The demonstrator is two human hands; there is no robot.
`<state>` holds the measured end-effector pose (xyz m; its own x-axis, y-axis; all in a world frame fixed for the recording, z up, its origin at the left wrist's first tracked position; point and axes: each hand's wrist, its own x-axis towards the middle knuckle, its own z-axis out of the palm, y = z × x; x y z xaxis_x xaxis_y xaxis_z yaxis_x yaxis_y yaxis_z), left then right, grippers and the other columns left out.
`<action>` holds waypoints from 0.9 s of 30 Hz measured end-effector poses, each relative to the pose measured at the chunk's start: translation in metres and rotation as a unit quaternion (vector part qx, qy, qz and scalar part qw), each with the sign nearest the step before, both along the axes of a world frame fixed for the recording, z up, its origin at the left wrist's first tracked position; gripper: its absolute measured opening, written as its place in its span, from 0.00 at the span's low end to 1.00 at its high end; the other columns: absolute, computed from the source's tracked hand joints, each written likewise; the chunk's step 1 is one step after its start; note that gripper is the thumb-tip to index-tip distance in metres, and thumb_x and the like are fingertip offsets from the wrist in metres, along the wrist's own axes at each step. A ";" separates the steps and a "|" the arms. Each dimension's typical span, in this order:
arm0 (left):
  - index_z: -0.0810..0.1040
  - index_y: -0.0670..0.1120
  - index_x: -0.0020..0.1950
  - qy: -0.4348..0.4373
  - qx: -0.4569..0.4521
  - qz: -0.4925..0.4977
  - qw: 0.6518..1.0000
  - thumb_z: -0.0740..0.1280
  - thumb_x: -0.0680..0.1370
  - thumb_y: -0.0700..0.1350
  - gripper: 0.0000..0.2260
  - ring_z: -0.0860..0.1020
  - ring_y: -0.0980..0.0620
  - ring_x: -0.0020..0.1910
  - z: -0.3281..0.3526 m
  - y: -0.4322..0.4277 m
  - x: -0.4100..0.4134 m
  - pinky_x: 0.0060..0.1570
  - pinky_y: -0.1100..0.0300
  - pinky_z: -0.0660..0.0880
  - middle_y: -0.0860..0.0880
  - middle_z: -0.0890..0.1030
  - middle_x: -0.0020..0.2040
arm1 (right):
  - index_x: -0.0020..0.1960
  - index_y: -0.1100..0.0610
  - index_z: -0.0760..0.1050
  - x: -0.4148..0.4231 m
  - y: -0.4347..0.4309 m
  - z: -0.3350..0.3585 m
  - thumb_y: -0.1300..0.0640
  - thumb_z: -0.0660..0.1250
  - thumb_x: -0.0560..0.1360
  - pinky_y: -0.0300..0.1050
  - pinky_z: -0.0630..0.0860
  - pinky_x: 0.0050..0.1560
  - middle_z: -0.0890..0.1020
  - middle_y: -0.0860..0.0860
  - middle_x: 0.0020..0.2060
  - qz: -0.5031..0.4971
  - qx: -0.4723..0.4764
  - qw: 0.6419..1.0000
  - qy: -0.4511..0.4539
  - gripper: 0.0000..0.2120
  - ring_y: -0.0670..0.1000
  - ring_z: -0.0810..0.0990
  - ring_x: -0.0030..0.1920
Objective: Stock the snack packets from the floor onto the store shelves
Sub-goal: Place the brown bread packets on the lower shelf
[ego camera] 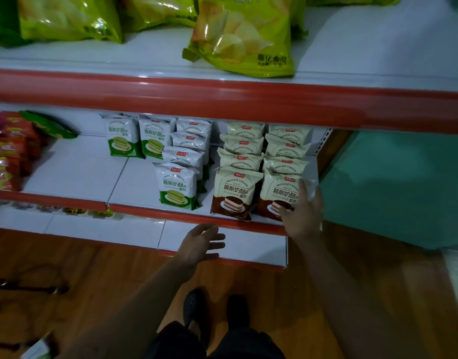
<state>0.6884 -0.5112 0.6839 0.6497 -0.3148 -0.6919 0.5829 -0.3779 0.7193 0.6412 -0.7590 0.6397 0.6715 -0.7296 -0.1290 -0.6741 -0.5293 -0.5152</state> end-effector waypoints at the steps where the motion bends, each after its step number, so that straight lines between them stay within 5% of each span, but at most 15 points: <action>1: 0.71 0.48 0.68 -0.004 -0.001 -0.002 1.000 0.62 0.84 0.51 0.14 0.82 0.47 0.56 0.000 -0.002 0.003 0.48 0.56 0.80 0.46 0.82 0.60 | 0.78 0.46 0.51 0.008 0.001 0.005 0.48 0.72 0.72 0.63 0.52 0.74 0.47 0.58 0.78 0.044 -0.045 0.998 0.025 0.43 0.62 0.47 0.77; 7: 0.70 0.47 0.69 0.003 -0.004 -0.042 0.999 0.64 0.83 0.48 0.16 0.80 0.46 0.57 -0.002 -0.026 0.025 0.49 0.56 0.79 0.46 0.79 0.60 | 0.77 0.45 0.54 0.044 -0.006 0.016 0.57 0.69 0.70 0.64 0.47 0.75 0.50 0.52 0.79 0.206 -0.112 0.966 0.112 0.41 0.57 0.45 0.78; 11: 0.70 0.46 0.68 0.028 0.003 -0.063 0.998 0.64 0.83 0.49 0.15 0.77 0.45 0.61 -0.010 -0.042 0.034 0.54 0.51 0.78 0.45 0.76 0.63 | 0.78 0.45 0.53 0.029 -0.003 0.011 0.55 0.68 0.71 0.63 0.42 0.75 0.48 0.52 0.79 0.181 -0.108 0.975 0.069 0.40 0.55 0.43 0.79; 15: 0.72 0.48 0.61 0.041 -0.003 -0.062 0.997 0.64 0.83 0.49 0.09 0.75 0.46 0.61 -0.022 -0.059 0.043 0.47 0.55 0.78 0.45 0.75 0.64 | 0.78 0.47 0.52 0.013 -0.004 0.004 0.47 0.67 0.75 0.61 0.41 0.74 0.47 0.51 0.79 0.165 -0.111 0.976 0.082 0.38 0.53 0.43 0.79; 20: 0.74 0.44 0.69 0.064 -0.027 -0.043 0.997 0.65 0.82 0.47 0.17 0.73 0.47 0.67 -0.044 -0.073 0.060 0.50 0.53 0.78 0.46 0.76 0.68 | 0.77 0.50 0.53 0.017 -0.009 0.007 0.54 0.68 0.74 0.64 0.51 0.74 0.47 0.53 0.79 0.215 -0.067 0.966 0.124 0.37 0.57 0.41 0.78; 27: 0.75 0.48 0.67 0.048 -0.044 -0.036 0.997 0.66 0.79 0.45 0.16 0.75 0.46 0.65 -0.050 -0.084 0.066 0.57 0.50 0.70 0.46 0.80 0.65 | 0.78 0.49 0.49 0.014 -0.006 0.009 0.53 0.66 0.75 0.61 0.43 0.75 0.42 0.53 0.79 0.205 -0.072 0.967 0.134 0.37 0.57 0.39 0.78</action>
